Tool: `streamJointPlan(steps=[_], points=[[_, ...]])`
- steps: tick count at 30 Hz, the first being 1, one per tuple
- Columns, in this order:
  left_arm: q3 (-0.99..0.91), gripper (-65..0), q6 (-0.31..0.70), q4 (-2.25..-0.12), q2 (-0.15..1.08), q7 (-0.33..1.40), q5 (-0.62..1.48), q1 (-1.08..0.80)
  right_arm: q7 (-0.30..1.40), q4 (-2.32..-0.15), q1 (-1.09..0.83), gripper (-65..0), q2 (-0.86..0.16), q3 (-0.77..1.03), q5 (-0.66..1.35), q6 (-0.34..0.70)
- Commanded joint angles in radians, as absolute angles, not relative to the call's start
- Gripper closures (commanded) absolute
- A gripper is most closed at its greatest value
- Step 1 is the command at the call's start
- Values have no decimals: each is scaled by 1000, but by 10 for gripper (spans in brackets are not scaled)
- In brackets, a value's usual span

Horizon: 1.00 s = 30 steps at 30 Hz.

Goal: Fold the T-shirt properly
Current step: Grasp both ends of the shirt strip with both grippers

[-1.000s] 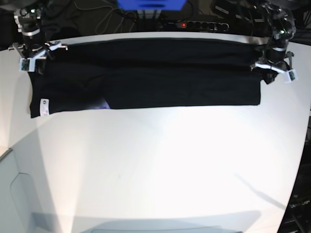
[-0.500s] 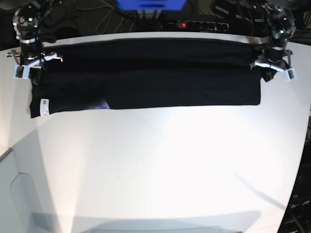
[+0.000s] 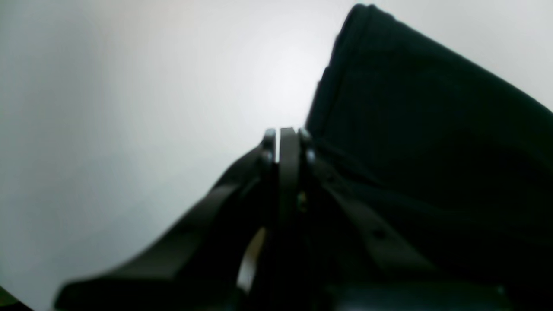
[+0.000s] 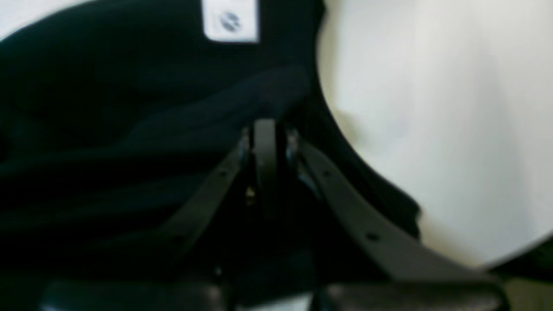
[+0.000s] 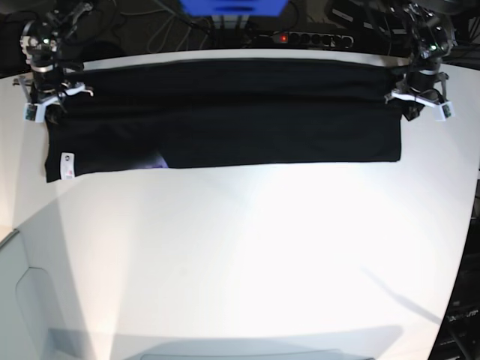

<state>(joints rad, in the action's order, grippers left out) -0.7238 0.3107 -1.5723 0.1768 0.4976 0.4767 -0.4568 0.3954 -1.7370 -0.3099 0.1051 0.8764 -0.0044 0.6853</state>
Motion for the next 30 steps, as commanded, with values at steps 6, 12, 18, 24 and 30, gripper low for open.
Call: streamJointPlan(steps=[6, 12, 18, 24, 30], points=[[-725, -2, 311, -1584, 189, 483, 481, -453, 372, -1735, -309, -15, 91, 878, -1, 698], [-725, -168, 312, -1600, 189, 483, 490, -461, 372, -1750, -308, -215, 94, 880, 1, 698], [-731, -387, 312, -1692, 182, 481, 492, -503, 372, -1836, -308, -292, 122, 881, 5, 698], [-730, -410, 312, -1716, 165, 483, 493, -529, 372, -1920, -309, -294, 157, 874, 5, 698], [-705, -412, 314, -1653, 160, 483, 493, -522, 372, -1902, -309, -294, 157, 871, 5, 698]])
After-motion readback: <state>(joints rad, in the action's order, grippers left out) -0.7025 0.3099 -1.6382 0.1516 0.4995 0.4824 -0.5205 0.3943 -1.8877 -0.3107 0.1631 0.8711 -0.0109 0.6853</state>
